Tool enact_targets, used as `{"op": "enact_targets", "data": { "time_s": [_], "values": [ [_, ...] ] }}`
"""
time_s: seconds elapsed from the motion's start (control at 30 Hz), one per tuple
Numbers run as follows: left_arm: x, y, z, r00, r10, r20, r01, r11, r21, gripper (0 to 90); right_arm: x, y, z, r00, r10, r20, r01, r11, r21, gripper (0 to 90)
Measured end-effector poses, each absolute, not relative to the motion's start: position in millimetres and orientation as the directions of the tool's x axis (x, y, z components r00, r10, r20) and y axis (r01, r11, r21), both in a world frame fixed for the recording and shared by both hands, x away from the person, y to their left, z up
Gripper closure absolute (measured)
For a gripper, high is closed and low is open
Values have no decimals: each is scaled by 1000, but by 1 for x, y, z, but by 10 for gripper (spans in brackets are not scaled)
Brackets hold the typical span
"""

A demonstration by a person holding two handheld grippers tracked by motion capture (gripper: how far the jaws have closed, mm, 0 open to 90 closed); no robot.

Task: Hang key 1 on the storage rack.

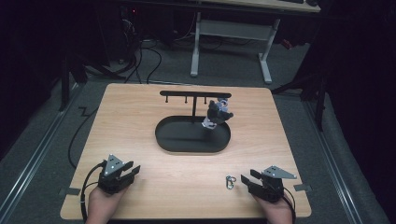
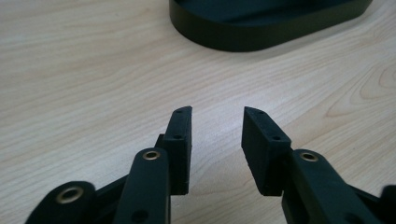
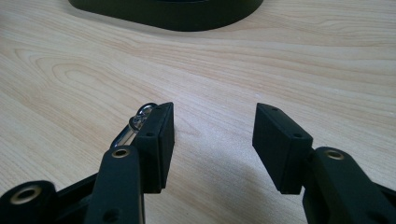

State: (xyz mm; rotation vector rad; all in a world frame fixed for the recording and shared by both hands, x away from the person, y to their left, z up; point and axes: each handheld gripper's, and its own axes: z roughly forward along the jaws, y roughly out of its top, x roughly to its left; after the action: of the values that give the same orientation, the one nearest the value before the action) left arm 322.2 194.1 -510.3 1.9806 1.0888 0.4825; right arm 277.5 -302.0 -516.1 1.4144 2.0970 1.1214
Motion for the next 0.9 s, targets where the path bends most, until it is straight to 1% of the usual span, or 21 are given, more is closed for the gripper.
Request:
{"op": "enact_targets", "data": {
  "time_s": [0.1, 0.2, 0.33, 0.43, 0.53, 0.7, 0.77, 0.9],
  "values": [
    [324, 195, -514, 556, 829, -58, 529, -299, 794, 616, 277, -302, -516, -421, 899, 121, 602, 177, 779, 490],
    [326, 195, -516, 545, 835, -77, 539, -279, 795, 565, 277, -303, -516, -420, 900, 119, 603, 178, 777, 500],
    [327, 192, -518, 550, 834, -48, 523, -299, 798, 468, 276, -302, -515, -424, 901, 89, 600, 206, 773, 508],
    [328, 191, -519, 559, 828, -40, 514, -308, 801, 424, 277, -300, -514, -420, 903, 88, 622, 216, 752, 500],
    [328, 190, -521, 573, 819, -37, 508, -319, 800, 388, 280, -296, -512, -432, 899, 74, 644, 250, 723, 512],
    [326, 193, -521, 582, 812, -50, 501, -310, 808, 370, 285, -292, -509, -444, 894, 63, 683, 292, 670, 506],
    [326, 193, -520, 580, 813, -55, 502, -303, 810, 369, 288, -292, -505, -451, 890, 74, 700, 301, 648, 500],
    [326, 193, -518, 583, 811, -46, 497, -311, 810, 369, 293, -294, -497, -469, 881, 67, 719, 336, 609, 494]
  ]
}}
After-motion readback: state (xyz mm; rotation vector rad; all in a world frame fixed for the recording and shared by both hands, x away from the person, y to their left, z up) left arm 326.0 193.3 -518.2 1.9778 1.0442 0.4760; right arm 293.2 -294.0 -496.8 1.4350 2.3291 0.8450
